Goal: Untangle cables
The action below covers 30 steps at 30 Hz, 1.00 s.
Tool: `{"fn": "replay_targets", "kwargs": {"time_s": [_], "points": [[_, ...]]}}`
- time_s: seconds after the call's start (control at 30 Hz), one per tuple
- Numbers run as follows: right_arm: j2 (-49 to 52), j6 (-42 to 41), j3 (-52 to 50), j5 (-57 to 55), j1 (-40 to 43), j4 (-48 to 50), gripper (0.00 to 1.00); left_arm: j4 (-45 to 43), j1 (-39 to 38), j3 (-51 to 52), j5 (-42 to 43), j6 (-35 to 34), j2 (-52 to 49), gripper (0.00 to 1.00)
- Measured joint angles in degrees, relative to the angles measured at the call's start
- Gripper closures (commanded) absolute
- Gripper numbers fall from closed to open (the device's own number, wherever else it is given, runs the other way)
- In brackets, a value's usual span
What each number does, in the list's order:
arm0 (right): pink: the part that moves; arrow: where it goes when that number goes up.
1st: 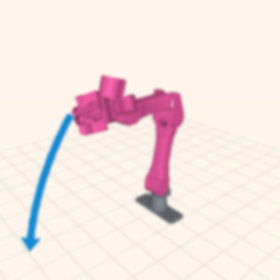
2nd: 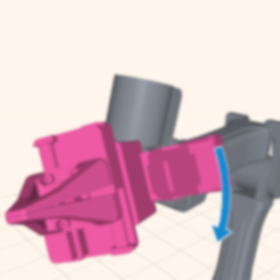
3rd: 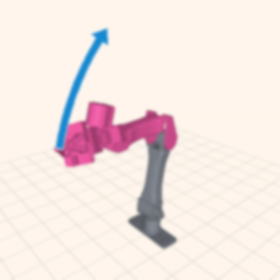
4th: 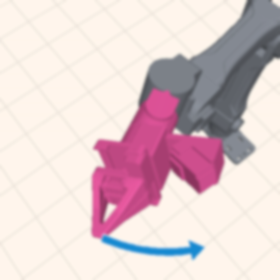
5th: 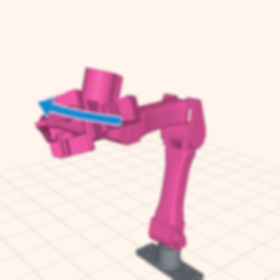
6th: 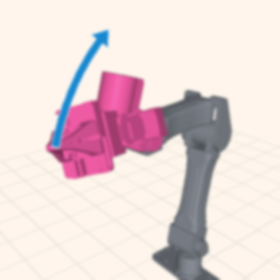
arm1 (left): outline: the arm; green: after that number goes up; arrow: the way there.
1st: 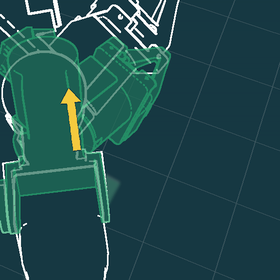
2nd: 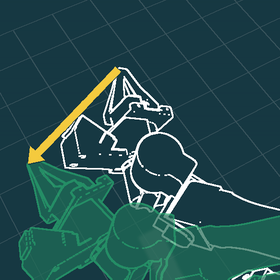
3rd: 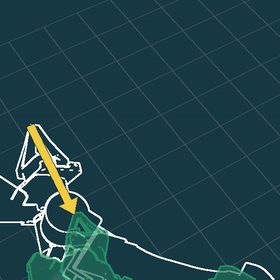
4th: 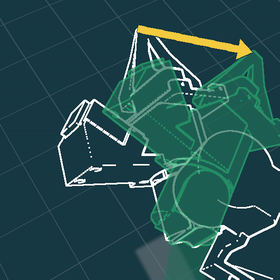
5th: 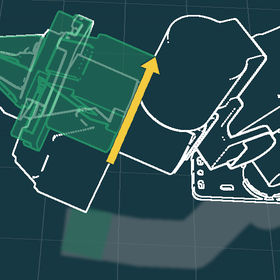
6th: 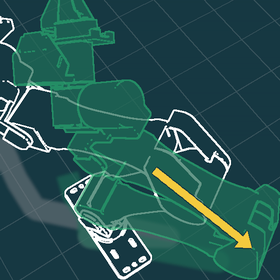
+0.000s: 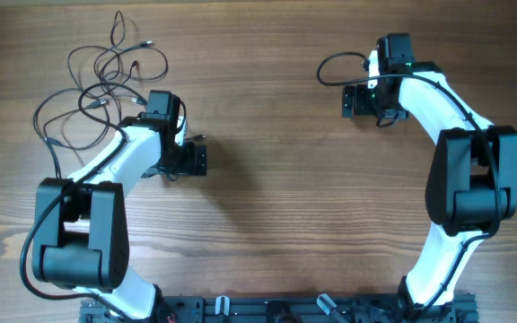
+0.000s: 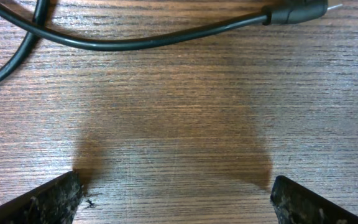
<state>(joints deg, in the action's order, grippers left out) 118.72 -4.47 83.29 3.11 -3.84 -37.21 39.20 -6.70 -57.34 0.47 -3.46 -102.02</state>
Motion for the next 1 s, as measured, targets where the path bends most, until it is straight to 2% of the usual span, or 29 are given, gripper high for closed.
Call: {"fn": "replay_targets", "kwargs": {"time_s": [0.17, 0.3, 1.0], "points": [[0.00, 0.00, 0.11, -0.02, 0.00, 13.44, 0.00, 0.00, 0.00, 0.00, -0.04, -0.02, -0.04, 0.00], [0.00, 0.00, 0.13, -0.15, 0.00, 18.53, 0.00, 0.00, 0.00, 0.00, -0.02, -0.02, -0.04, 0.00], [0.00, 0.00, 0.13, -0.17, 0.00, 19.30, 0.00, 0.00, 0.00, 0.00, -0.02, 0.00, -0.04, 0.00]]}}
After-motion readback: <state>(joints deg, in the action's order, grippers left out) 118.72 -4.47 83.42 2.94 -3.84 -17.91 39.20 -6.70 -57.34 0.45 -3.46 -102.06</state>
